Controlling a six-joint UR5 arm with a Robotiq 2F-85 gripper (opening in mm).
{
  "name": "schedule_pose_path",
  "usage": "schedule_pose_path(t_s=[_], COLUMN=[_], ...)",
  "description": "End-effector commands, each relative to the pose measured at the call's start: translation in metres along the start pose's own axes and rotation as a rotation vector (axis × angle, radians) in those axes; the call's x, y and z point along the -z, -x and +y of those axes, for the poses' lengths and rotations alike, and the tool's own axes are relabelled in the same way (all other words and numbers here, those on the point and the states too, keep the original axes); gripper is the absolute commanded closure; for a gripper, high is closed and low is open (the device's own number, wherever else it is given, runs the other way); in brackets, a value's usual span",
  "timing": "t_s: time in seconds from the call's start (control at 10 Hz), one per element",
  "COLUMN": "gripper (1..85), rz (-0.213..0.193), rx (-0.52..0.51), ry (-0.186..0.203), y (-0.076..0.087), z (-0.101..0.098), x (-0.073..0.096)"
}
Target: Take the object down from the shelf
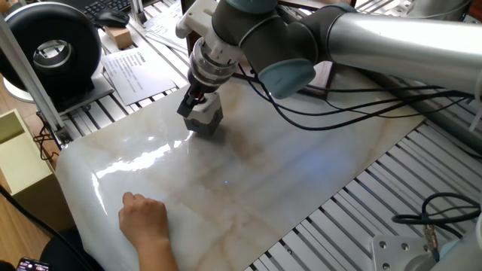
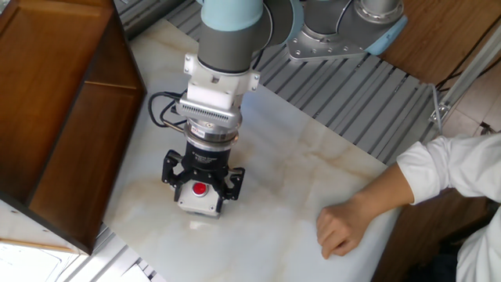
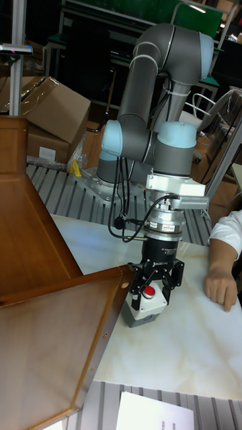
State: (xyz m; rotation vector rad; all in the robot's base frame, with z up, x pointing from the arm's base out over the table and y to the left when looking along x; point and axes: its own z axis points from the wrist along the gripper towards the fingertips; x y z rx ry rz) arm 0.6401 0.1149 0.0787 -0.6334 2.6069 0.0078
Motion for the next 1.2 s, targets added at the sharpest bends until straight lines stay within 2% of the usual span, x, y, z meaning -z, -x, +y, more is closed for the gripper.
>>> schedule_pose_path(t_s=[0.0,0.2,0.3,0.5,0.6,0.7,0.8,0.9,1.0,1.1], gripper=[4.7,4.3,5.7,10.7,12.0,13.0,18.7,71.0,84.3,84.3], rz=[-0.009,-0.002,0.015,0.078,0.095,0.104,0.114,0.129,0.141,0.151], rx=[0.024,0.026,0.022,0.020,0.013,0.011,0.005,-0.022,-0.064,-0.084], ry=[0.020,0.029,0.045,0.081,0.106,0.115,0.120,0.116,0.137,0.162], y=[0.004,0.003,0.002,0.000,0.000,-0.001,0.000,0.000,0.000,0.000], z=[0.003,0.002,0.004,0.007,0.011,0.012,0.010,0.007,0.012,0.021], x=[0.002,0.007,0.017,0.058,0.076,0.091,0.101,0.107,0.115,0.125])
